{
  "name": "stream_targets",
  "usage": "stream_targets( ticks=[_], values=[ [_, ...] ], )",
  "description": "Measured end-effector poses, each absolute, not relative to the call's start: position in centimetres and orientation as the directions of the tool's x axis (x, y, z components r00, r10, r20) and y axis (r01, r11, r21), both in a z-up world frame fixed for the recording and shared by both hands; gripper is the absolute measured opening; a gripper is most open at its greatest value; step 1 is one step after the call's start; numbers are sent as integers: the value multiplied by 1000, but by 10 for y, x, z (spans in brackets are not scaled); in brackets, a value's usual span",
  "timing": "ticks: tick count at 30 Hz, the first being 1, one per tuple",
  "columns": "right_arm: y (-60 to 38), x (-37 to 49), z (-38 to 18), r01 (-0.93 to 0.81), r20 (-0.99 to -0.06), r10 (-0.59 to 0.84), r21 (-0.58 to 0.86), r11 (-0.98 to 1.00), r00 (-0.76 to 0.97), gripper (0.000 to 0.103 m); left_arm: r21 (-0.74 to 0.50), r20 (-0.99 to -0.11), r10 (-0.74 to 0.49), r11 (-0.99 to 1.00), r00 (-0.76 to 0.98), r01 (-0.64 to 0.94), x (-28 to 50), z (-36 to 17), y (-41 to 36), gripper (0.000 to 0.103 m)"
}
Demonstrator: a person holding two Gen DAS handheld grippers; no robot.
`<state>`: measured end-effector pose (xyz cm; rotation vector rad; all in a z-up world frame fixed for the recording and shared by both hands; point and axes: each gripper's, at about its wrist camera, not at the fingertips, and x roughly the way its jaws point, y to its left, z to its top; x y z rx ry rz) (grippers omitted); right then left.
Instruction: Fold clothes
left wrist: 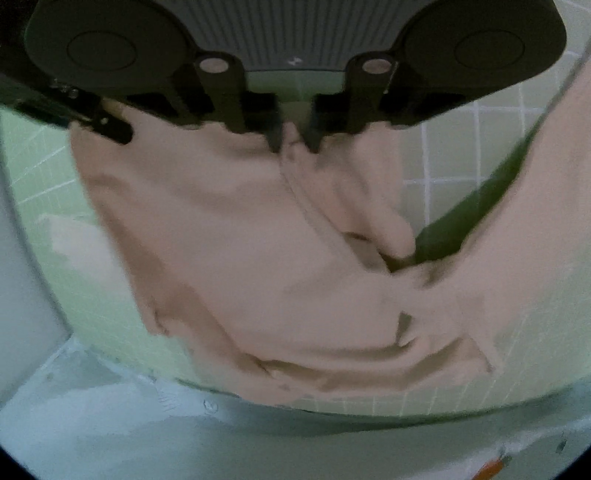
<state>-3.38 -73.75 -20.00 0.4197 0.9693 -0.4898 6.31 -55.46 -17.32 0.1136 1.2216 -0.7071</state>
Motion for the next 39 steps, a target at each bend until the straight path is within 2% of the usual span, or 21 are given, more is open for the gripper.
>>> stream_targets(
  ticks=[1, 2, 6, 13, 16, 19, 20, 22, 23, 24, 25, 27, 28, 34, 39],
  values=[
    [-736, -34, -198, 558, -855, -197, 124, 821, 480, 13, -290, -884, -438, 788, 162, 543, 64, -171, -549, 9],
    [-735, -35, -195, 547, -849, -194, 127, 827, 491, 10, -282, -882, -436, 789, 175, 545, 64, -166, -544, 8],
    [-736, -45, -176, 518, -807, -187, 165, 839, 560, 5, -313, -848, -480, 797, 227, 516, 68, -132, -510, 8],
    [-748, -59, -133, 509, -717, -240, 183, 841, 654, 4, -404, -748, -558, 813, 360, 420, 78, -59, -436, 6],
    [-752, -60, -126, 532, -698, -279, 171, 829, 659, 4, -346, -730, -493, 864, 474, 366, 81, -47, -412, 4],
    [-758, -54, -147, 551, -749, -220, 225, 803, 625, 11, -384, -755, -454, 891, 473, 242, 89, -71, -396, 7],
    [-756, -52, -153, 560, -767, -217, 214, 801, 604, 17, -358, -778, -421, 907, 467, 221, 88, -79, -395, 8],
    [-748, -49, -162, 569, -795, -229, 169, 804, 561, 30, -264, -824, -350, 933, 446, 244, 80, -93, -401, 19],
    [-745, -49, -164, 567, -798, -236, 155, 809, 554, 45, -242, -842, -337, 934, 422, 263, 74, -99, -404, 28],
    [-743, -50, -165, 565, -799, -241, 144, 813, 551, 54, -220, -858, -323, 934, 398, 282, 69, -105, -406, 36],
    [-740, -51, -166, 562, -800, -246, 133, 816, 547, 57, -207, -874, -313, 932, 372, 298, 64, -111, -408, 41],
    [-738, -53, -168, 561, -805, -241, 133, 817, 543, 63, -222, -897, -316, 927, 309, 302, 53, -126, -404, 54],
    [-739, -54, -169, 562, -808, -227, 149, 813, 543, 66, -229, -907, -314, 926, 280, 299, 49, -133, -403, 56],
    [-735, -60, -177, 570, -831, -155, 218, 792, 534, 72, -290, -934, -333, 917, 126, 273, 39, -165, -402, 57],
    [-727, -66, -184, 557, -850, -84, 262, 788, 519, 77, -313, -935, -343, 915, 84, 257, 32, -175, -402, 59]
  ],
)
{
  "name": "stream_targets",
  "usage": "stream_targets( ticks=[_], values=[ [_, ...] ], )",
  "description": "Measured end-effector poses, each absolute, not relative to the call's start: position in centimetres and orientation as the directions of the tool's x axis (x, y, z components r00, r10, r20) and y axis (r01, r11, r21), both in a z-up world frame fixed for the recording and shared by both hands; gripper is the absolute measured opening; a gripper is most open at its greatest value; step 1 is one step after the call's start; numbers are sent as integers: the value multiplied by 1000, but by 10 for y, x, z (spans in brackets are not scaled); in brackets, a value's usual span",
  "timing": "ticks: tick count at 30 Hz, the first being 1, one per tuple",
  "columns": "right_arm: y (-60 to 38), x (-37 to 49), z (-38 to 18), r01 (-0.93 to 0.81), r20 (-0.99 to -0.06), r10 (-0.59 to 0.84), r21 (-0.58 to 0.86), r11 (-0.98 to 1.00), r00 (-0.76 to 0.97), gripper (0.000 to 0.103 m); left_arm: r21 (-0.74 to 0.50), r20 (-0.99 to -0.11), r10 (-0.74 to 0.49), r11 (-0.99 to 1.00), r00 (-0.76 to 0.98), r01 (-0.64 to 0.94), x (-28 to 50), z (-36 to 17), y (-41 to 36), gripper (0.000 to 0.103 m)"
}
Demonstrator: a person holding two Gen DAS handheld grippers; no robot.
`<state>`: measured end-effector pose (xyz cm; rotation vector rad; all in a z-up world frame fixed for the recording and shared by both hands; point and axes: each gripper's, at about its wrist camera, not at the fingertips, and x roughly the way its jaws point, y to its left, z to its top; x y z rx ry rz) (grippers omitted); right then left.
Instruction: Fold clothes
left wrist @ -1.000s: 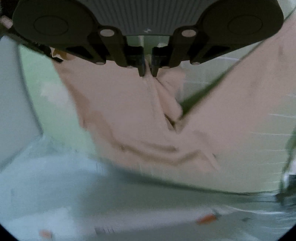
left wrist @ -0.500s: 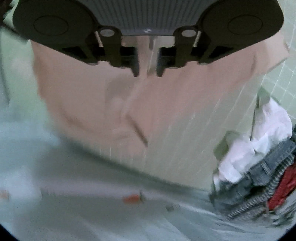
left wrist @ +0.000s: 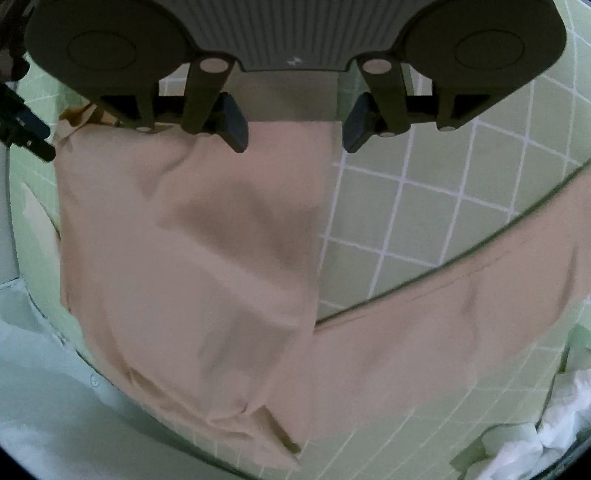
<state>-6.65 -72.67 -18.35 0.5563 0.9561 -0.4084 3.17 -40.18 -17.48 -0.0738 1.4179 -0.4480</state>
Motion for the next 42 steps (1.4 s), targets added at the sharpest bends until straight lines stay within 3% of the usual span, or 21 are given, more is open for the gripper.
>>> stream_targets(
  ticks=[2, 4, 5, 6, 7, 9, 23, 32, 34, 36, 39, 42],
  values=[
    [-723, -69, -186, 552, -857, -55, 280, 786, 513, 74, -319, -931, -353, 912, 96, 256, 29, -175, -401, 58],
    [-720, -72, -189, 547, -862, -26, 298, 782, 506, 51, -316, -927, -357, 908, 117, 275, 28, -176, -399, 56],
    [-718, -73, -190, 545, -865, -11, 306, 781, 502, 42, -311, -925, -358, 907, 131, 284, 25, -176, -398, 39],
    [-716, -75, -192, 542, -867, 3, 315, 779, 499, 26, -307, -923, -358, 907, 141, 288, 22, -177, -398, 14],
    [-715, -76, -193, 540, -869, 18, 324, 777, 495, 15, -305, -924, -354, 911, 146, 279, 20, -179, -396, 7],
    [-713, -84, -191, 540, -866, 20, 330, 774, 500, 4, -316, -918, -362, 914, 162, 255, 14, -181, -387, 6],
    [-733, -168, -147, 547, -759, -62, 407, 732, 648, 3, -421, -811, -426, 901, 401, 106, -38, -106, -323, 4],
    [-727, -174, -193, 591, -875, -19, 312, 744, 485, 3, -257, -911, -266, 964, 316, 70, -67, -133, -319, 8],
    [-721, -175, -191, 578, -872, -42, 287, 764, 488, 9, -218, -926, -236, 972, 296, 90, -73, -138, -321, 14],
    [-717, -177, -188, 565, -856, -59, 286, 774, 514, 17, -207, -921, -234, 971, 310, 118, -76, -135, -322, 34],
    [-710, -174, -186, 558, -847, -92, 260, 788, 524, 40, -182, -913, -229, 969, 338, 166, -77, -132, -326, 41],
    [-701, -166, -188, 549, -850, -114, 224, 805, 514, 48, -175, -903, -248, 958, 351, 228, -79, -130, -331, 53]
  ],
)
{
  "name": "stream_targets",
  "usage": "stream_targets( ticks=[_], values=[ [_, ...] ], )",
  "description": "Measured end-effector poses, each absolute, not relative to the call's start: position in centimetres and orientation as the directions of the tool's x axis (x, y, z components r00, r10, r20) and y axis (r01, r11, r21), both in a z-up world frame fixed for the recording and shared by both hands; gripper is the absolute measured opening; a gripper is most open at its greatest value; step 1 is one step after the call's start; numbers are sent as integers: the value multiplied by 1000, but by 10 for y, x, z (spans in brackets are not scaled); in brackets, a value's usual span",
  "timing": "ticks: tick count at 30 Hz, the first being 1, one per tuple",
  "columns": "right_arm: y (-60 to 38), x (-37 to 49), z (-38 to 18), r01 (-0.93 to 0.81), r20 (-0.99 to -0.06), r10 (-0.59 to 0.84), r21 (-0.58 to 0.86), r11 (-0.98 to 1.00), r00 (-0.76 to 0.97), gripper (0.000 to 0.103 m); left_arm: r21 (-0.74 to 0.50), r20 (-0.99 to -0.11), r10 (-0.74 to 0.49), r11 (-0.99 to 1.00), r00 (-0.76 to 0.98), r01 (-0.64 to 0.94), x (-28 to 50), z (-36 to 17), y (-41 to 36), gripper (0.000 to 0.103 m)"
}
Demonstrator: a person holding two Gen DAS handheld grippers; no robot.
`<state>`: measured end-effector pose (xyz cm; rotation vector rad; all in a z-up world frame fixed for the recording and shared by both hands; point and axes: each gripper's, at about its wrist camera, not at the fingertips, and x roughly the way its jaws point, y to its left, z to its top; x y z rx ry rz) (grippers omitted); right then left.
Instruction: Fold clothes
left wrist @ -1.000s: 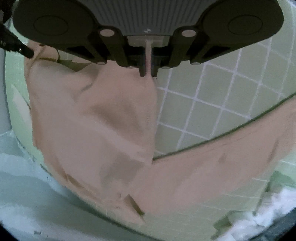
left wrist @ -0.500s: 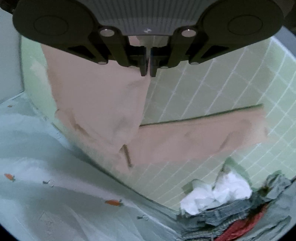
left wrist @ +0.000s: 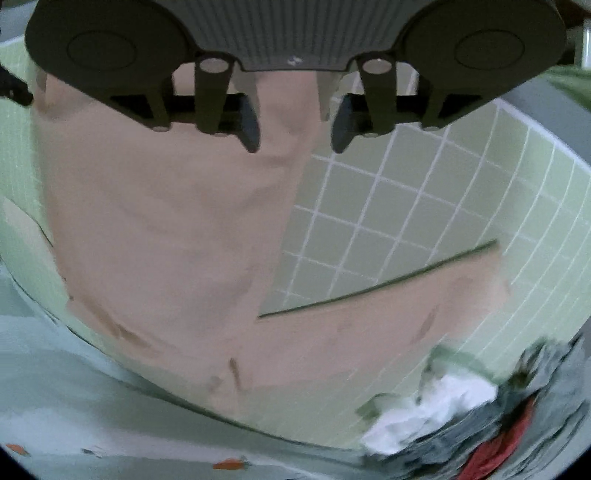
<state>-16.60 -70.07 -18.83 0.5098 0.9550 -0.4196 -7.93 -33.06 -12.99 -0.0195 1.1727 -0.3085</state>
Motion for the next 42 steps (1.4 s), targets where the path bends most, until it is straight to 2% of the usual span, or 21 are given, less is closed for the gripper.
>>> stream_targets(
  ticks=[2, 4, 5, 6, 8, 10, 16, 20, 25, 32, 35, 40, 42],
  values=[
    [-693, -160, -189, 545, -853, -130, 199, 814, 506, 55, -181, -897, -275, 943, 345, 279, -80, -130, -335, 57],
    [-683, -156, -187, 535, -853, -151, 166, 828, 499, 74, -189, -897, -296, 929, 330, 319, -78, -131, -341, 58],
    [-678, -156, -184, 528, -851, -168, 143, 837, 497, 79, -192, -897, -304, 922, 321, 336, -76, -131, -346, 61],
    [-674, -156, -181, 523, -848, -184, 124, 843, 497, 87, -192, -897, -308, 917, 315, 350, -74, -131, -350, 68],
    [-669, -157, -176, 519, -844, -196, 110, 848, 499, 93, -181, -899, -307, 911, 314, 372, -72, -130, -359, 75],
    [-669, -159, -173, 524, -842, -196, 116, 844, 502, 103, -174, -897, -313, 900, 314, 400, -70, -129, -370, 76],
    [-686, -171, -181, 551, -834, -200, 142, 822, 514, 103, -161, -903, -310, 886, 298, 434, -65, -137, -418, 78],
    [-732, -176, -188, 579, -833, -190, 180, 795, 520, 103, -140, -912, -284, 893, 295, 427, -71, -145, -453, 78],
    [-804, -173, -190, 609, -808, -213, 213, 764, 549, 103, -151, -913, -274, 915, 303, 374, -79, -153, -493, 78],
    [-877, -137, -196, 615, -796, -256, 175, 769, 548, 103, -158, -937, -226, 954, 267, 255, -74, -172, -526, 78],
    [-907, -116, -197, 614, -790, -270, 164, 772, 550, 103, -129, -943, -183, 971, 279, 202, -65, -175, -537, 83],
    [-957, -80, -200, 613, -780, -292, 144, 777, 553, 103, -73, -952, -113, 986, 284, 148, -46, -178, -558, 84],
    [-977, -65, -200, 613, -776, -301, 136, 779, 555, 102, -45, -957, -84, 989, 278, 144, -41, -181, -566, 94]
  ],
)
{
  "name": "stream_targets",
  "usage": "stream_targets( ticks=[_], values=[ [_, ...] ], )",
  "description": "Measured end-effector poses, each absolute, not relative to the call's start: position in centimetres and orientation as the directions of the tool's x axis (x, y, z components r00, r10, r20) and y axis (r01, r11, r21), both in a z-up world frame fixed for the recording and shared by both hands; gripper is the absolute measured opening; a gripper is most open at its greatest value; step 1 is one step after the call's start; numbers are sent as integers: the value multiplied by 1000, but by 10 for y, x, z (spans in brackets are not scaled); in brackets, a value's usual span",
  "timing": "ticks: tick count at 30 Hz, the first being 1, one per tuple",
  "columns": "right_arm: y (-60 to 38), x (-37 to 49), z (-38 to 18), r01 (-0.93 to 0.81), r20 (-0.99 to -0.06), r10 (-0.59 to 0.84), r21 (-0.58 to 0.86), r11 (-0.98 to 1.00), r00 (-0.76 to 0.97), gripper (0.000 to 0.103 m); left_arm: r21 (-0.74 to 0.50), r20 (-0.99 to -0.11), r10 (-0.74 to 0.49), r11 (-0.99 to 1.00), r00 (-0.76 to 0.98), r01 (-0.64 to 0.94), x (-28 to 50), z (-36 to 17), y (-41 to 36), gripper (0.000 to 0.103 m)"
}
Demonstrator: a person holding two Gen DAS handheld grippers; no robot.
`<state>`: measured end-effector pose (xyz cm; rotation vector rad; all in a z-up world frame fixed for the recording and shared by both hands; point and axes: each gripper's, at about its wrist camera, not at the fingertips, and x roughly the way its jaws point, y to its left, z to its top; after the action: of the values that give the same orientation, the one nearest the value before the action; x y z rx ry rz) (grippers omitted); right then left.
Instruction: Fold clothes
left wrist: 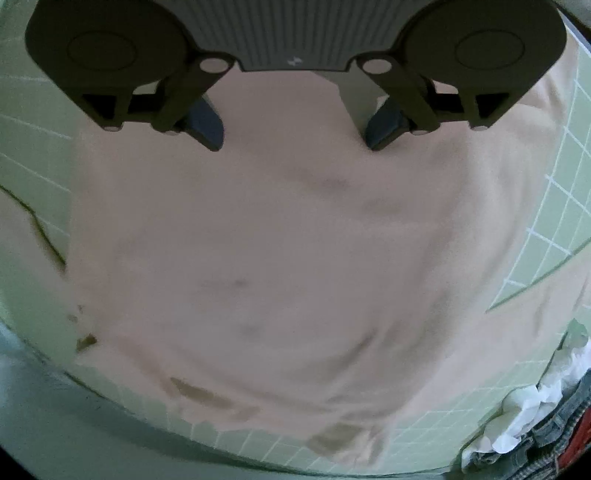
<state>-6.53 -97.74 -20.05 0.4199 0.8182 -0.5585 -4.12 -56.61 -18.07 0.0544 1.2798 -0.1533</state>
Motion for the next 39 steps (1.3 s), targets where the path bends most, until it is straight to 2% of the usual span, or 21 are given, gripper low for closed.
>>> stream_targets(
  ticks=[2, 4, 6, 9, 12, 14, 15, 17, 18, 19, 20, 25, 29, 33, 35, 39],
  values=[
    [-988, -46, -207, 595, -764, -321, 101, 797, 560, 94, -31, -959, -71, 988, 274, 150, -40, -182, -571, 102],
    [-999, -31, -213, 597, -768, -319, 102, 796, 556, 79, -24, -960, -68, 987, 272, 161, -40, -183, -573, 103],
    [-1009, -19, -219, 607, -771, -311, 120, 785, 555, 72, -18, -961, -65, 985, 269, 171, -40, -183, -575, 103],
    [-1016, -9, -229, 629, -770, -309, 150, 763, 559, 71, -9, -963, -59, 982, 265, 187, -40, -184, -578, 103],
    [-1015, 0, -236, 635, -761, -343, 114, 764, 550, 72, 0, -964, -54, 979, 261, 203, -40, -185, -582, 103],
    [-1014, -1, -236, 633, -755, -358, 95, 768, 549, 66, 6, -965, -50, 977, 258, 214, -40, -186, -584, 103],
    [-1014, -1, -236, 632, -752, -365, 86, 770, 548, 58, 9, -965, -49, 976, 257, 219, -40, -186, -585, 103],
    [-1013, -2, -236, 629, -746, -379, 68, 774, 548, 36, 11, -965, -48, 975, 258, 222, -40, -186, -585, 103],
    [-1013, -3, -236, 628, -743, -386, 60, 776, 547, 18, 11, -964, -48, 975, 260, 221, -41, -185, -585, 103],
    [-1013, -3, -236, 627, -739, -393, 51, 778, 547, 8, 11, -964, -48, 975, 263, 220, -42, -185, -585, 103],
    [-1013, -4, -236, 625, -736, -400, 42, 779, 547, 3, 11, -963, -49, 976, 266, 220, -43, -185, -585, 103],
    [-1017, -30, -212, 631, -653, -421, 114, 767, 629, 1, 11, -961, -50, 976, 272, 218, -45, -189, -588, 103],
    [-995, -61, -171, 635, -537, -483, 135, 760, 692, 1, 10, -962, -50, 976, 268, 219, -40, -191, -589, 103],
    [-954, -98, -148, 639, -458, -538, 90, 764, 707, 1, 10, -964, -48, 976, 263, 217, -39, -191, -588, 103],
    [-935, -114, -157, 646, -498, -530, 82, 759, 686, 1, 11, -963, -48, 976, 263, 217, -39, -191, -588, 103],
    [-912, -138, -194, 659, -637, -474, 73, 748, 608, 1, 12, -963, -47, 977, 265, 215, -39, -191, -588, 103]
  ],
)
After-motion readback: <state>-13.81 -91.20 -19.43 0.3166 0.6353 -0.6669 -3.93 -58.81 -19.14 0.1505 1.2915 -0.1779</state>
